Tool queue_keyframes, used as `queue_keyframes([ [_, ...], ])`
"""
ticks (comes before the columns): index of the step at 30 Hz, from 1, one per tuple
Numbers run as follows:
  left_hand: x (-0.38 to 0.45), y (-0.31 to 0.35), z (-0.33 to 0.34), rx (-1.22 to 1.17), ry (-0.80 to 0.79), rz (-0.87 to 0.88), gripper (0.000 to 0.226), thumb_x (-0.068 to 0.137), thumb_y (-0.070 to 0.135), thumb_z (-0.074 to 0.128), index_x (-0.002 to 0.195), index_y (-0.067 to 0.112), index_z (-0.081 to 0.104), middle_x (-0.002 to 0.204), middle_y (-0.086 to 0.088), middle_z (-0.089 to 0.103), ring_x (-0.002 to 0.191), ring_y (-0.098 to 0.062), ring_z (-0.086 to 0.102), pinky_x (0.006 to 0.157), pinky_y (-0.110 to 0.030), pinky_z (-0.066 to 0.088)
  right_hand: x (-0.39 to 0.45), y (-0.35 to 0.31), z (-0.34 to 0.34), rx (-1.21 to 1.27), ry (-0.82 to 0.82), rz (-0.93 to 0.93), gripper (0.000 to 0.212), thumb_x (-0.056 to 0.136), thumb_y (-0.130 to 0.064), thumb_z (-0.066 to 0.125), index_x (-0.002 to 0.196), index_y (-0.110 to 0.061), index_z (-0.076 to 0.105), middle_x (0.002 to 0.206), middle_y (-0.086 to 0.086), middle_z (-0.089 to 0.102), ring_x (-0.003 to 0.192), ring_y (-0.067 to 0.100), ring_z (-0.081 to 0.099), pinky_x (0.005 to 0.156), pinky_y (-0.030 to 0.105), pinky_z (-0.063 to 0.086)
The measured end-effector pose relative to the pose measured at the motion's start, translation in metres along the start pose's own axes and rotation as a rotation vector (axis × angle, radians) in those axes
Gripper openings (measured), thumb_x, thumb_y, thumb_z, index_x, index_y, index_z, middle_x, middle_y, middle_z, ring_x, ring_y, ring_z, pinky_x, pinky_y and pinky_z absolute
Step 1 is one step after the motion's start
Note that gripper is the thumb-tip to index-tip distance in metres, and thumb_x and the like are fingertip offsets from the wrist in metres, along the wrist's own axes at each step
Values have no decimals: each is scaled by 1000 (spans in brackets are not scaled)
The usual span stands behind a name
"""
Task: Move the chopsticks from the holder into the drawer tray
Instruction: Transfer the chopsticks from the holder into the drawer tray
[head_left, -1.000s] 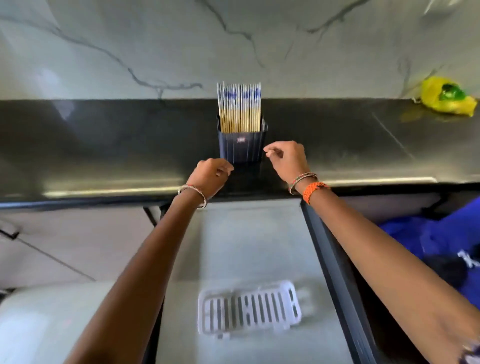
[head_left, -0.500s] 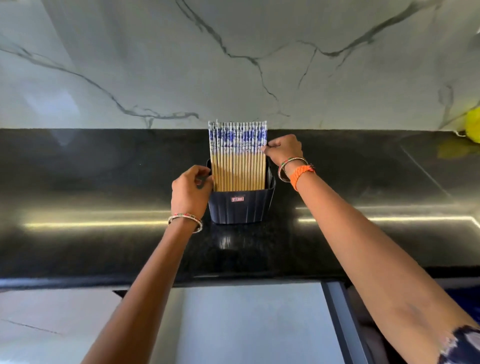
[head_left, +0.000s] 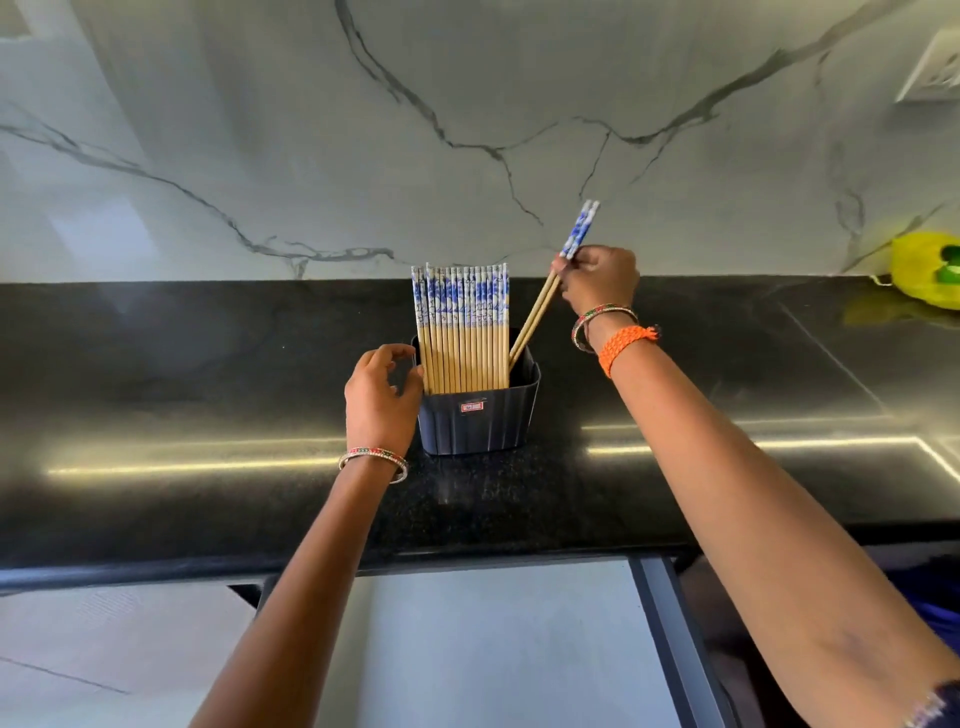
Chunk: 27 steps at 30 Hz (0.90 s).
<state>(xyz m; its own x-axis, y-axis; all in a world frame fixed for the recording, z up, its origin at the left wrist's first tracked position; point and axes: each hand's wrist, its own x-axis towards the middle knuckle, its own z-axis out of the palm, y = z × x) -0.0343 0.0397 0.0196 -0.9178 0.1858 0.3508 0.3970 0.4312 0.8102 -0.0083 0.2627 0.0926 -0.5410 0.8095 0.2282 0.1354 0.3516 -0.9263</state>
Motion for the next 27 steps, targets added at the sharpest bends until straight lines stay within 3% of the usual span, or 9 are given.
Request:
queue_keyframes([
  [5, -45, 18, -32, -68, -57, 44, 19, 83, 4, 62, 101, 9, 66, 106, -10, 68, 89, -11, 59, 68, -6, 41, -55, -27, -71, 276, 245, 42, 11, 83, -7, 65, 73, -6, 69, 71, 12, 68, 64, 25, 68, 65, 38, 60],
  [8, -97, 7, -48, -44, -128, -34, 20, 84, 1, 58, 98, 11, 68, 102, -8, 69, 85, -11, 60, 65, 0, 39, -121, -8, -101, 573, 191, 311, 26, 89, -3, 60, 64, -11, 59, 68, 6, 64, 58, 13, 64, 54, 27, 55],
  [10, -141, -9, -60, -8, -174, -126, 24, 82, -3, 53, 95, 9, 69, 99, -11, 71, 85, -17, 63, 61, 2, 40, -175, 24, -107, 667, 135, 523, 28, 93, -3, 56, 66, -12, 55, 71, 5, 62, 60, 11, 62, 66, 29, 58],
  [12, -190, -29, -75, 84, -238, -190, 29, 80, -4, 48, 94, 8, 70, 99, -14, 73, 90, -26, 66, 71, -7, 46, -235, 64, -109, 641, 121, 702, 28, 96, -6, 52, 68, -11, 52, 72, 3, 59, 53, 5, 61, 75, 29, 59],
  [15, -260, -60, -94, 310, -426, -210, 27, 81, 2, 48, 93, 12, 70, 100, -15, 73, 97, -35, 64, 83, -35, 50, -323, 128, -121, 543, 56, 878, 26, 98, -8, 48, 72, -15, 49, 57, 1, 65, 35, -2, 60, 52, 14, 57],
  [17, -302, -84, -102, 350, -473, -313, 24, 81, 5, 49, 93, 10, 70, 100, -21, 71, 98, -40, 63, 84, -41, 50, -377, 162, -126, 468, -25, 995, 26, 98, -5, 44, 75, -17, 46, 45, -5, 66, 41, -1, 63, 47, 12, 54],
  [21, -355, -113, -105, 473, -605, -538, 28, 86, 17, 54, 109, 3, 63, 115, -26, 64, 111, -41, 56, 90, -40, 46, -438, 196, -113, 418, 158, 1162, 14, 91, 0, 56, 78, -6, 53, 61, 11, 56, 48, 13, 56, 32, 20, 50],
  [24, -364, -121, -104, 425, -557, -565, 35, 84, 3, 51, 119, 3, 57, 118, -27, 62, 111, -41, 56, 91, -38, 46, -459, 201, -103, 510, 100, 1242, 29, 93, 2, 48, 116, -16, 49, 76, 15, 65, 72, 23, 61, 48, 24, 57],
  [27, -366, -127, -103, 387, -541, -583, 41, 82, -1, 52, 122, 4, 52, 117, -26, 62, 108, -41, 57, 89, -38, 47, -464, 201, -91, 420, 36, 1266, 18, 94, 4, 48, 102, -11, 54, 89, 16, 60, 68, 21, 58, 61, 29, 60],
])
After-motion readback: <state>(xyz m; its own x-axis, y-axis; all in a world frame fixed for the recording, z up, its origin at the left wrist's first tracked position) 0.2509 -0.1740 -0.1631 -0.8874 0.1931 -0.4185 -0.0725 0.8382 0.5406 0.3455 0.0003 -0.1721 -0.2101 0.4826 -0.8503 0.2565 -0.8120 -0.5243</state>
